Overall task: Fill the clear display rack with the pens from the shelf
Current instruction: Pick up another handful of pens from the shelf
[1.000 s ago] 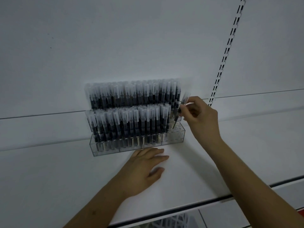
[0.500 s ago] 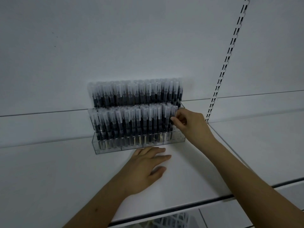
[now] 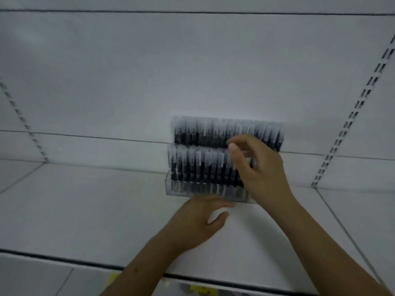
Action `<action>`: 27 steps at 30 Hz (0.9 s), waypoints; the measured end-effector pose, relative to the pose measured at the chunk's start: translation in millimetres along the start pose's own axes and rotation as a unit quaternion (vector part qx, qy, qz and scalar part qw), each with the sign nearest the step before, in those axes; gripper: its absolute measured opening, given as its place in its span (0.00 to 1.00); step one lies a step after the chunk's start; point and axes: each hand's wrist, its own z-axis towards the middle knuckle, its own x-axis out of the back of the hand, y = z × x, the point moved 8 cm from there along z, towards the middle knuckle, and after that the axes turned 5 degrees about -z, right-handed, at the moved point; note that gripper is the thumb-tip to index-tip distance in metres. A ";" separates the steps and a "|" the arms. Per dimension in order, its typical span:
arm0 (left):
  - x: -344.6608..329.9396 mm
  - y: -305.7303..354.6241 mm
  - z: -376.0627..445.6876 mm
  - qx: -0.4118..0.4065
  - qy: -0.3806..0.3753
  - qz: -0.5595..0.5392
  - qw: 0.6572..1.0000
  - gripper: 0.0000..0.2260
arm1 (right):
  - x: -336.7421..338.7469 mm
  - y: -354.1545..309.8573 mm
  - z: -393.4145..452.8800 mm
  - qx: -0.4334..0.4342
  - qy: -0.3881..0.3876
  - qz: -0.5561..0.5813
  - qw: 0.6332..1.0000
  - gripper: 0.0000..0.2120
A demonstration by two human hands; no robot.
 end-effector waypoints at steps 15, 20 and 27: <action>202.5 -123.2 -228.3 0.301 0.362 0.140 0.871 0.20 | -244.9 -250.4 48.3 0.218 -0.146 0.192 0.946 0.29; 277.0 -185.1 -295.5 0.317 0.396 0.143 0.850 0.20 | -338.5 -330.9 59.2 0.238 -0.152 0.202 0.938 0.28; 376.5 -273.4 -379.4 0.342 0.384 0.148 0.845 0.20 | -472.0 -433.7 72.4 0.224 -0.186 0.203 0.935 0.28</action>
